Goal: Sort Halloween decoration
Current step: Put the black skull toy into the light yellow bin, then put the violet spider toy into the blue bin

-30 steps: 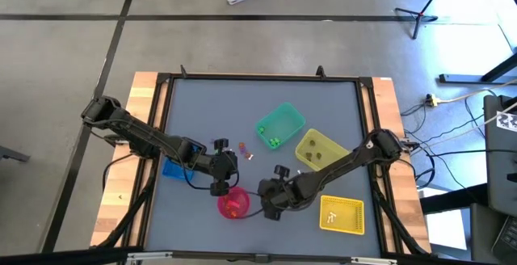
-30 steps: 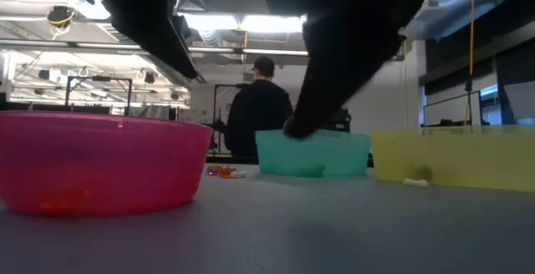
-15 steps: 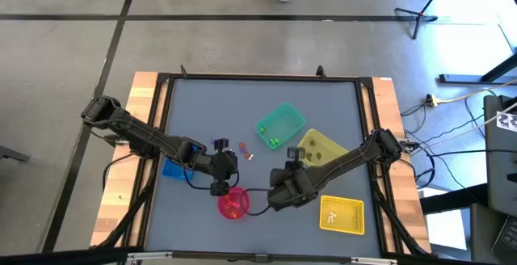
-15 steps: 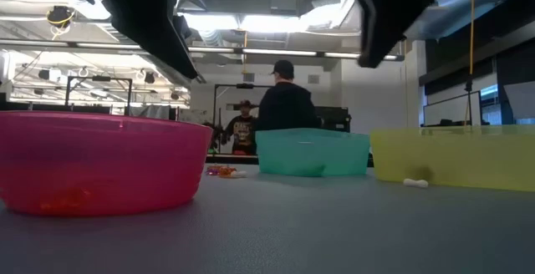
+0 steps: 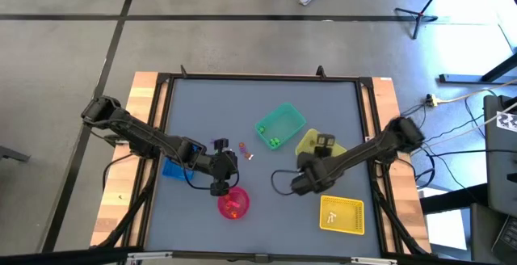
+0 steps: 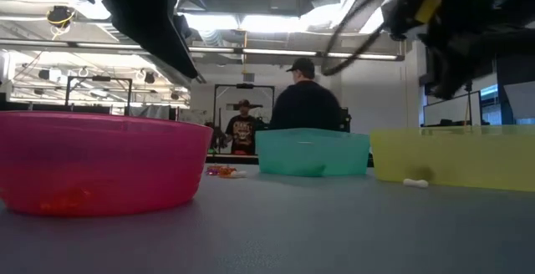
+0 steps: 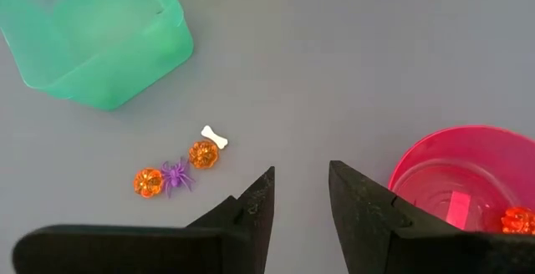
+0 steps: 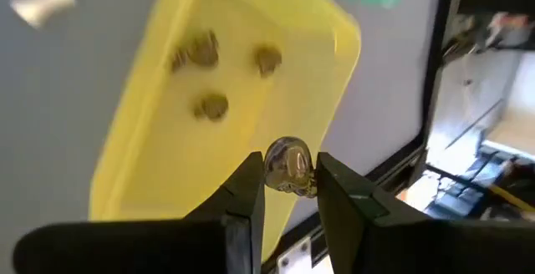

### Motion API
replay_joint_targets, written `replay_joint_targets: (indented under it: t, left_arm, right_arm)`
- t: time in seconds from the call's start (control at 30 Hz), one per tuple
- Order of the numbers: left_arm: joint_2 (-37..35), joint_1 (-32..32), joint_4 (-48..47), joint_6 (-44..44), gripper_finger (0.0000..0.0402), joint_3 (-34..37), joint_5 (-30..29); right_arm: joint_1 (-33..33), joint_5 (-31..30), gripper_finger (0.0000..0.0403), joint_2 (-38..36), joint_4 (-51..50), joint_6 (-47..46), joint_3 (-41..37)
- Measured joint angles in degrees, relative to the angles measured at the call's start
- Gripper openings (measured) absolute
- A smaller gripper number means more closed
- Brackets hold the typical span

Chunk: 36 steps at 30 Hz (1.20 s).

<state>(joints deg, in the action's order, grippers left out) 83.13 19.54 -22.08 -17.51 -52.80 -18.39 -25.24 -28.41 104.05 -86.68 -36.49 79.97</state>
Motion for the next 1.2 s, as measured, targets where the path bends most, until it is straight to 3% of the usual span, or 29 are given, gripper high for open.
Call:
replay_joint_targets:
  t: [0.13, 0.27, 0.53, 1.0, 1.2]
  left_arm:
    - [0.0, 0.0, 0.1, 0.0, 0.0098, 0.0, 0.0]
    - [0.0, 0.0, 0.4, 0.0, 0.0098, 0.0, -0.1]
    - [0.0, 0.0, 0.5, 0.0, 0.0098, 0.0, -0.6]
    - [0.0, -2.4, 0.5, -3.3, 0.0099, 0.0, -0.6]
    - [0.5, -6.9, 0.2, -9.3, 0.013, 0.0, -4.0]
  right_arm:
    - [0.3, 3.3, 0.0082, -5.1, 0.8, -2.1, -6.5]
    - [0.1, 5.9, 0.0085, -6.2, 1.3, -2.1, -7.4]
    - [0.2, 2.9, 0.0101, -6.2, 2.6, -0.9, -7.4]
    - [0.2, 2.4, 0.0205, -6.2, 3.4, -0.7, -7.4]
    - [0.2, 2.4, 0.0222, -6.2, 4.8, -0.7, -7.4]
